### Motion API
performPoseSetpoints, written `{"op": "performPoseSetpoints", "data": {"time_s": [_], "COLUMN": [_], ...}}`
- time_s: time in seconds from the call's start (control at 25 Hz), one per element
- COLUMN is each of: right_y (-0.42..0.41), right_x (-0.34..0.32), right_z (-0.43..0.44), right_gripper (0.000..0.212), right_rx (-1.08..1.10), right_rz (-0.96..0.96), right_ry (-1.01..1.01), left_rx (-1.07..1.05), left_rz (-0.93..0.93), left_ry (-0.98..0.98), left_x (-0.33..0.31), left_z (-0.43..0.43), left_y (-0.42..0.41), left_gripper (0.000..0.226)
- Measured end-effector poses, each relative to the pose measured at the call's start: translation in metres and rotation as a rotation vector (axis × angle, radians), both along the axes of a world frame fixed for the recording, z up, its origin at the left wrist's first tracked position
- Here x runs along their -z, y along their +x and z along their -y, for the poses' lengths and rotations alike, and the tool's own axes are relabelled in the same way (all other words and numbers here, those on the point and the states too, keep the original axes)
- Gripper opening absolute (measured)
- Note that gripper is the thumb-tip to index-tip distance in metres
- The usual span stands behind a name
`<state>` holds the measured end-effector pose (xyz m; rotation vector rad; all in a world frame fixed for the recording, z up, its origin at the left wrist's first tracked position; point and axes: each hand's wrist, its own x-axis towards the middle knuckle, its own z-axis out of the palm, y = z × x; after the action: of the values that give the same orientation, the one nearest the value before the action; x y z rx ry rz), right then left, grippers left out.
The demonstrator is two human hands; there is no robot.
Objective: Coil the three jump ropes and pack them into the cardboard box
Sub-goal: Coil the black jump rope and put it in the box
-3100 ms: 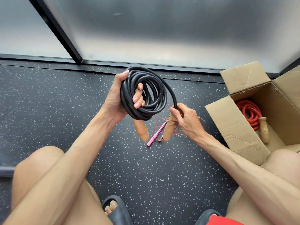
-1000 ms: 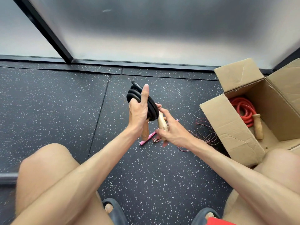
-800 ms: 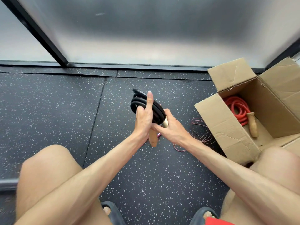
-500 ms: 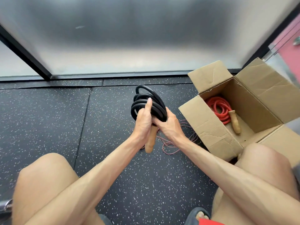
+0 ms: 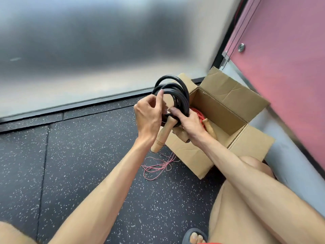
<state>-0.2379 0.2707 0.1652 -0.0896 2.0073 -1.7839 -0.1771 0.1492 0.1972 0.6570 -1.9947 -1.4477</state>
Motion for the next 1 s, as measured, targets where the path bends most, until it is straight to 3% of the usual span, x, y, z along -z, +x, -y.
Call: {"op": "performPoseSetpoints", "data": {"time_s": [0.12, 0.28, 0.4, 0.48, 0.6, 0.72, 0.8, 0.92, 1.0], "right_y": [-0.034, -0.077, -0.093, -0.102, -0.111, -0.120, -0.123, -0.121, -0.124], "right_x": [0.004, 0.024, 0.055, 0.077, 0.106, 0.138, 0.162, 0.199, 0.238], "right_z": [-0.030, -0.064, -0.075, -0.081, -0.087, -0.092, -0.098, -0.101, -0.103], "right_gripper": [0.030, 0.056, 0.057, 0.053, 0.037, 0.036, 0.043, 0.044, 0.049], "right_rx": [0.117, 0.277, 0.488, 0.634, 0.804, 0.902, 0.948, 0.931, 0.861], "right_rz": [0.100, 0.342, 0.501, 0.574, 0.689, 0.747, 0.784, 0.775, 0.731], "right_ry": [0.032, -0.056, -0.147, -0.183, -0.251, -0.265, -0.216, -0.061, 0.053], "left_rx": [-0.131, 0.301, 0.400, 0.471, 0.727, 0.909, 0.962, 1.041, 1.006], "left_rz": [-0.015, 0.340, 0.423, 0.512, 0.590, 0.605, 0.604, 0.418, 0.658], "left_ry": [0.012, 0.317, 0.380, 0.275, 0.124, -0.029, -0.300, -0.896, -0.916], "left_x": [0.029, 0.076, 0.107, 0.114, 0.127, 0.144, 0.157, 0.183, 0.190], "left_z": [-0.006, -0.042, -0.063, -0.073, -0.089, -0.100, -0.106, -0.108, -0.102], "left_y": [-0.038, -0.121, -0.165, -0.184, -0.198, -0.189, -0.182, -0.178, -0.169], "left_gripper": [0.032, 0.069, 0.077, 0.073, 0.045, 0.060, 0.072, 0.045, 0.053]}}
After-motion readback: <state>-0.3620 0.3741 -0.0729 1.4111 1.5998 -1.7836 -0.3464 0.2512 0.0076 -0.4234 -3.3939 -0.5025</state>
